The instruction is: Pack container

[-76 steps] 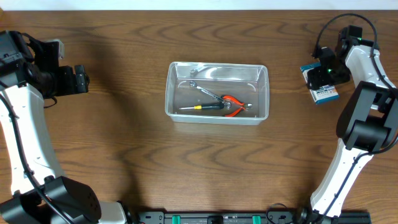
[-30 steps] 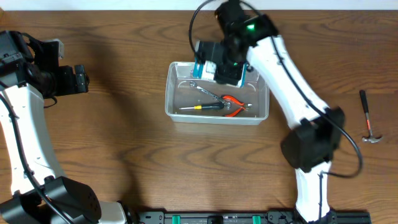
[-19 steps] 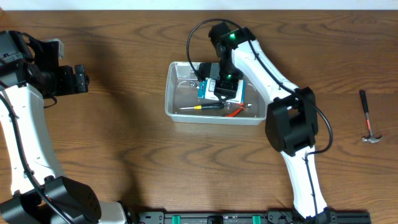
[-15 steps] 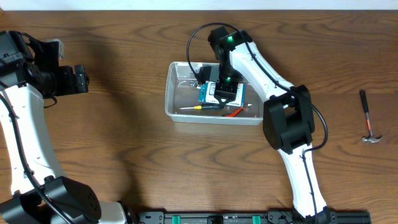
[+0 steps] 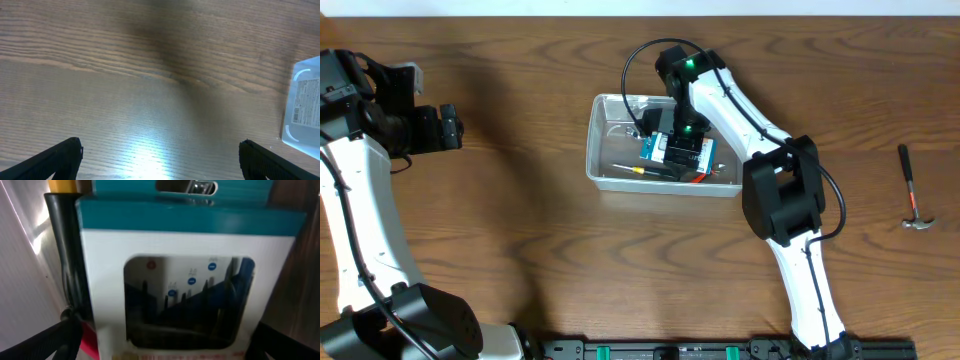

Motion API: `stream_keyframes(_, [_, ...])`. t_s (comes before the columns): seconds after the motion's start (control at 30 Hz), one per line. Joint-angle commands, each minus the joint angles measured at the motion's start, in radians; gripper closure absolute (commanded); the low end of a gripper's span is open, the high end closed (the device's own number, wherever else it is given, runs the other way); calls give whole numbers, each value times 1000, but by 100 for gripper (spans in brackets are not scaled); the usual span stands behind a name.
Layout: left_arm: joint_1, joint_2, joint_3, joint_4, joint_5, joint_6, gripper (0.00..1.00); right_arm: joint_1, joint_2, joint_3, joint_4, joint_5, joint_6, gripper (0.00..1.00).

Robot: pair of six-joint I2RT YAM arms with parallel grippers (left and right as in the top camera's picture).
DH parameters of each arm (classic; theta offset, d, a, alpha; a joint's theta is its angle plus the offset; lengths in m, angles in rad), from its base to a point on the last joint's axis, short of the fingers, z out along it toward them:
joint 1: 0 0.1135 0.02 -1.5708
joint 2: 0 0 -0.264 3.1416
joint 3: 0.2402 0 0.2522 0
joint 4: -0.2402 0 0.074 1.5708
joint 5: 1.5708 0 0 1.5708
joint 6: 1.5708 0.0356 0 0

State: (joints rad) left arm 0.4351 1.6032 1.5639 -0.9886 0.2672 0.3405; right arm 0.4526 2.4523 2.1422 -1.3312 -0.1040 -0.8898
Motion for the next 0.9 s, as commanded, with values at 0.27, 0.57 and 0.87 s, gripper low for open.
stream_keyframes(0.27, [-2, 10, -5, -1, 10, 5, 2, -71, -459, 5, 44, 19, 148, 1])
stream_keyframes(0.57, [-2, 10, -4, 0, 10, 5, 2, -528, -641, 5, 24, 292, 906, 1])
stream_keyframes(0.87, [-2, 10, -4, 0, 10, 5, 2, -859, -647, 4, -224, 216, 932, 1])
